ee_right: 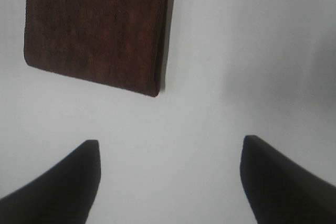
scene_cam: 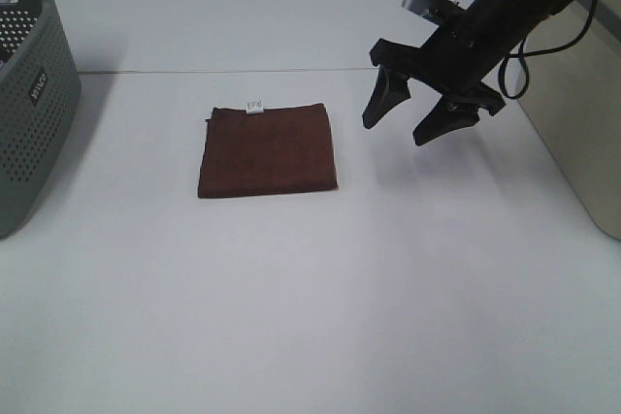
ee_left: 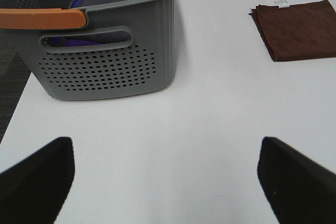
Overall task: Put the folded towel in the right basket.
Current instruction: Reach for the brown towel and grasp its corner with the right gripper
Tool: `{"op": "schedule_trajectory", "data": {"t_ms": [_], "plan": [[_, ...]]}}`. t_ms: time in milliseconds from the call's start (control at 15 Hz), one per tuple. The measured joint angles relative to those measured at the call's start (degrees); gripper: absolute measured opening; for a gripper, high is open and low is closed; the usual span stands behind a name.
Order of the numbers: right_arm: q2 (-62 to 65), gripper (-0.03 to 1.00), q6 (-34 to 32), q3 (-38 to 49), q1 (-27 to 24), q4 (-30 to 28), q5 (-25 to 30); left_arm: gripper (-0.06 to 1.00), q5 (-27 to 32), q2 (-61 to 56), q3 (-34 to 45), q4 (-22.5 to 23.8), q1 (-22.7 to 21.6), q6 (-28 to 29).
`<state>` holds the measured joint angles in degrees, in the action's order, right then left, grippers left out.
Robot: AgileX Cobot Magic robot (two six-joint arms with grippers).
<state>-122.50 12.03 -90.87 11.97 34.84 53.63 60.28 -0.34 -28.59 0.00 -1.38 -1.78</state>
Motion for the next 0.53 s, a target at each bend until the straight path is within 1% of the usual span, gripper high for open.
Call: {"op": "schedule_trajectory", "data": {"t_ms": [133, 200, 267, 333, 400, 533], "plan": [[-4.93, 0.72, 1.49, -4.58, 0.00, 3.21, 0.00, 0.88, 0.00, 0.00, 0.00, 0.00, 0.00, 0.00], [-8.77, 0.72, 3.55, -8.25, 0.23, 6.76, 0.40, 0.88, 0.00, 0.00, 0.00, 0.00, 0.00, 0.00], [-8.77, 0.72, 3.55, -8.25, 0.23, 6.76, 0.40, 0.88, 0.00, 0.00, 0.00, 0.00, 0.00, 0.00], [-11.80, 0.73, 5.90, -11.63, 1.09, 8.71, 0.69, 0.88, 0.00, 0.00, 0.00, 0.00, 0.00, 0.00], [-11.80, 0.73, 5.90, -11.63, 1.09, 8.71, 0.69, 0.88, 0.00, 0.00, 0.00, 0.00, 0.00, 0.00], [-14.32, 0.74, 6.13, -14.44, 1.89, 8.94, 0.86, 0.88, 0.00, 0.00, 0.00, 0.00, 0.00, 0.00]]}}
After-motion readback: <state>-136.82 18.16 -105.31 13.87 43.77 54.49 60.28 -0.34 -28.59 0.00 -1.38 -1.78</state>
